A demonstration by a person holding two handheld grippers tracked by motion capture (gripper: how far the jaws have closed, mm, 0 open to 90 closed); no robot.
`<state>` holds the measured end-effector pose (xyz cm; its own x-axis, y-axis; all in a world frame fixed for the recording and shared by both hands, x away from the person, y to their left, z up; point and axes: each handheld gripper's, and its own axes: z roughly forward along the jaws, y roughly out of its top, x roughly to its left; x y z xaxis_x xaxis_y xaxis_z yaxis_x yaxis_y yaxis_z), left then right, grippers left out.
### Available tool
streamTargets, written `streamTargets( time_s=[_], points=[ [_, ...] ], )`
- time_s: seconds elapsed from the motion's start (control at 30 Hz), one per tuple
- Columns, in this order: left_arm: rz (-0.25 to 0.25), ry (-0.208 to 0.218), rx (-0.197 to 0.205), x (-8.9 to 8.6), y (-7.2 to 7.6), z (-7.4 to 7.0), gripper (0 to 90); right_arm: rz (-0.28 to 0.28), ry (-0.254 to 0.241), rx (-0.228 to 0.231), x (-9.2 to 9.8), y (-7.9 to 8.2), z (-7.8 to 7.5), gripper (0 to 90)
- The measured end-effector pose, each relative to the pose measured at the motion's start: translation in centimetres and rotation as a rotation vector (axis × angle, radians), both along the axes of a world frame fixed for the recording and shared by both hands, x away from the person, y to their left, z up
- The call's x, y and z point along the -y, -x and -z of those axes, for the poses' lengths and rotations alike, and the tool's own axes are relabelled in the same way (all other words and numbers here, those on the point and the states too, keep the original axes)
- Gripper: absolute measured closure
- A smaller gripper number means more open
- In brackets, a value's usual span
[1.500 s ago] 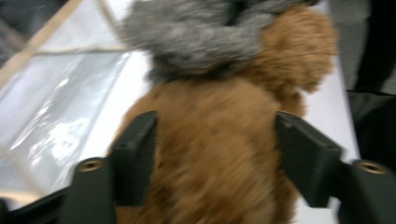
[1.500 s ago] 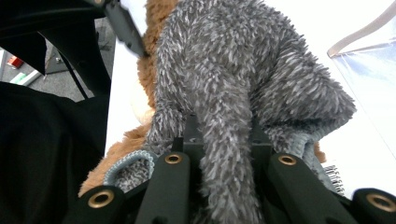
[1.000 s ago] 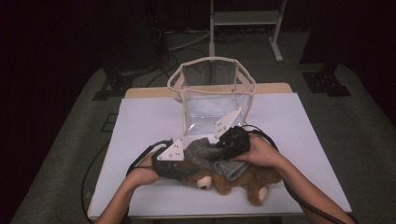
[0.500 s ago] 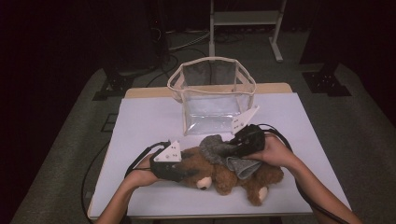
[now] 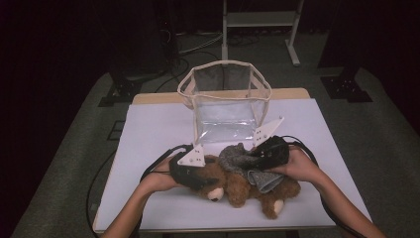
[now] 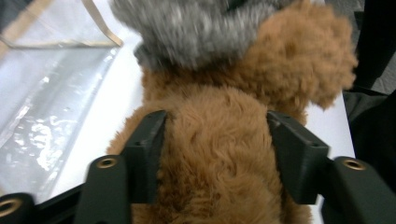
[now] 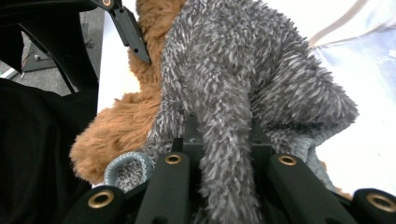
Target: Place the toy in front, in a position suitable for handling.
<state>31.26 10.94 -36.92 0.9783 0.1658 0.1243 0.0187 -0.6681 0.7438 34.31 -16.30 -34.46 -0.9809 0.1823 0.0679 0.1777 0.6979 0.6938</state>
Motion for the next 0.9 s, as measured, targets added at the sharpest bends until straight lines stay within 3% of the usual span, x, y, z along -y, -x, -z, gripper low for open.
streamTargets(
  time_s=[0.33,0.47,0.57,0.67,0.73,0.9],
  points=[
    [0.008,0.018,-0.019,-0.7,0.5,0.5,44.0,0.106,-0.055,-0.035,4.2,-0.9,0.4,75.4],
    [0.0,0.01,-0.01,-0.1,0.1,-0.1,31.7,0.095,-0.061,-0.022,3.9,0.1,1.0,75.5],
    [-0.005,-0.008,-0.025,0.4,-0.3,-0.2,20.9,0.083,-0.06,-0.014,3.7,0.8,1.2,75.6],
    [-0.011,-0.037,-0.066,0.9,-0.8,0.3,11.8,0.068,-0.061,-0.015,3.7,1.5,1.2,75.6],
    [-0.014,-0.039,-0.092,1.1,-1.0,0.7,8.3,0.06,-0.065,-0.011,3.7,1.8,1.3,75.6],
    [-0.005,-0.084,-0.092,1.9,-0.9,1.3,7.1,0.063,-0.087,-0.024,4.0,1.9,1.6,75.6]
  ],
)
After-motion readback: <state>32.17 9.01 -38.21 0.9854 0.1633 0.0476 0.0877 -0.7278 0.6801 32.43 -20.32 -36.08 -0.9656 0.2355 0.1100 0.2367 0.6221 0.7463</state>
